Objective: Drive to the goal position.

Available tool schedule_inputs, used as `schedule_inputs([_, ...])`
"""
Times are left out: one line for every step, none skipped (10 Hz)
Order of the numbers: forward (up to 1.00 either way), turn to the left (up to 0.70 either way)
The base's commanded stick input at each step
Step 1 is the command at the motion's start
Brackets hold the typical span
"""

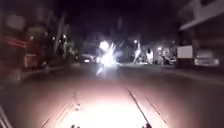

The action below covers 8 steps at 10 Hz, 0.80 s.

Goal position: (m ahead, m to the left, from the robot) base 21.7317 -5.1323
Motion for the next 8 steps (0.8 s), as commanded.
schedule_inputs([0.85,0.0])
schedule_inputs([0.85,0.0])
schedule_inputs([0.85,0.0])
schedule_inputs([0.85,0.0])
schedule_inputs([0.85,0.0])
schedule_inputs([0.85,0.0])
schedule_inputs([0.85,0.0])
schedule_inputs([0.85,0.0])
